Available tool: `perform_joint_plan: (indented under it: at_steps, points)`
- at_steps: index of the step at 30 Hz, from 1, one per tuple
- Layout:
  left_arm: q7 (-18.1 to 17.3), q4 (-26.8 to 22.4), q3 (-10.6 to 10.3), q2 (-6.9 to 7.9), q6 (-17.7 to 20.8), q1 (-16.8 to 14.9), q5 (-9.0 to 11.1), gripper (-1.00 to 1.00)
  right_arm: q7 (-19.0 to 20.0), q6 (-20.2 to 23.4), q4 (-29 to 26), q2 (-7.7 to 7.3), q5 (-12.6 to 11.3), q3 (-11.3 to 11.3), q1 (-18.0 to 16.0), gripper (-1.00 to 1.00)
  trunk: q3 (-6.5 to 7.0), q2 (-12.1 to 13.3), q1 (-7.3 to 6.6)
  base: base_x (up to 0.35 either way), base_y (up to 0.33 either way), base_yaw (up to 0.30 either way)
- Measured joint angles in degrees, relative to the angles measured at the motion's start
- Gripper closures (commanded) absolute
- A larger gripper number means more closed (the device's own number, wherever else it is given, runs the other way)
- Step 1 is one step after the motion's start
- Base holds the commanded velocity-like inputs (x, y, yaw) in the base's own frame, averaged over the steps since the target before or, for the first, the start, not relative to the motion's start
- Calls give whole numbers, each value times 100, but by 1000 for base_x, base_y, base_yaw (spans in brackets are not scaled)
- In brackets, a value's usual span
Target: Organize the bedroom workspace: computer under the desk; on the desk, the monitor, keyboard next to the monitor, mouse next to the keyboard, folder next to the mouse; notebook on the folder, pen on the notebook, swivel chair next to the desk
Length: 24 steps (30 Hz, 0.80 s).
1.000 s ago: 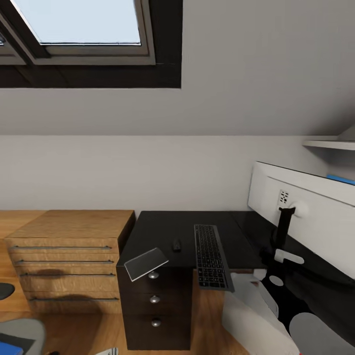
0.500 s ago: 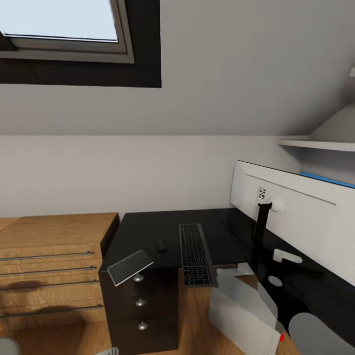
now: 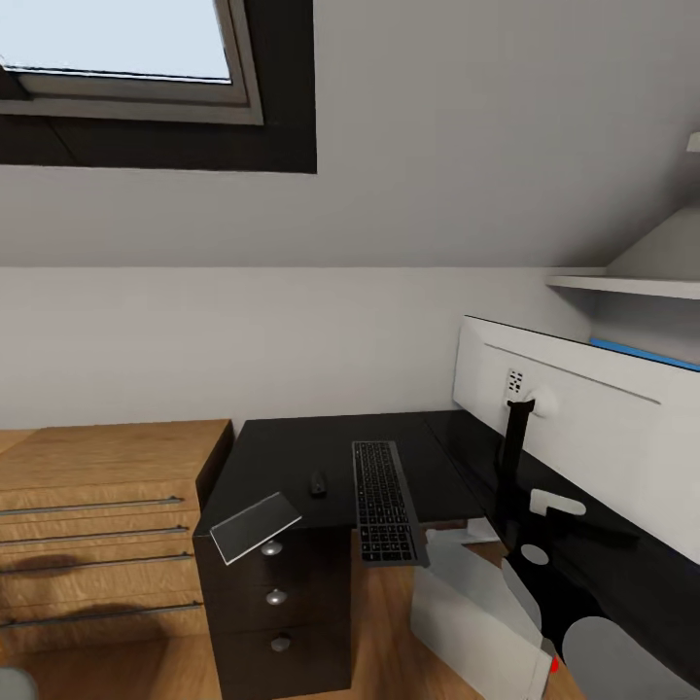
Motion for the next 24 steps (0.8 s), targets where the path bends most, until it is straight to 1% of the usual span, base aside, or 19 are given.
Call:
perform_joint_plan:
  at_steps: [2, 3, 4, 5, 7, 11, 14, 17, 18, 21, 22, 24]
  points:
    - [-1, 115, -1, 16, -115, 0, 2, -100, 11, -3, -3, -2, 3, 0, 0, -100, 0, 0, 0, 0, 0, 0]
    - [1, 303, -23, 23, -720, 0, 7, -100, 96, 4, -11, -17, 75, 31, 0, -100, 0, 0, 0, 0, 0, 0]
    - [2, 360, -26, 25, -859, 0, 7, -100, 163, 15, -13, -26, 96, 33, 0, -100, 0, 0, 0, 0, 0, 0]
    - [2, 381, -27, 24, -909, -1, 7, -100, 206, 21, -17, -31, 105, 31, 0, -100, 0, 0, 0, 0, 0, 0]
    - [2, 420, -29, 28, -1000, -1, 6, -100, 356, 41, -23, -57, 119, 23, -5, -100, 0, 0, 0, 0, 0, 0]
    - [3, 444, -31, 29, -1053, 0, 3, -100, 596, 136, -15, -145, 120, 9, -48, -100, 0, 0, 0, 0, 0, 0]
    - [1, 456, -31, 25, -1077, 0, 2, -100, 948, 434, 19, -259, 112, 4, -264, -100, 1, 0, 0, 0, 0, 0]
    - [-2, 458, -31, 24, -1082, 0, 2, -100, 1165, 585, 116, -328, 102, -1, -421, -100, 0, 0, 0, 0, 0, 0]
    - [-3, 459, -31, 24, -1086, 0, 1, -100, 1286, 643, 253, -376, 97, -5, -528, -100, 0, 0, 0, 0, 0, 0]
    - [-4, 460, -31, 27, -1091, 0, 1, -100, 1435, 694, 548, -445, 85, -8, -713, -100, 0, 0, 0, 0, 0, 0]
    - [-4, 460, -31, 28, -1093, 0, 1, -100, 1506, 706, 753, -477, 78, -9, -823, -100, 0, 0, 0, 0, 0, 0]
    - [-5, 460, -31, 29, -1095, 0, 1, -100, 1594, 708, 993, -507, 61, -13, -932, -100, 0, 0, 0, 0, 0, 0]
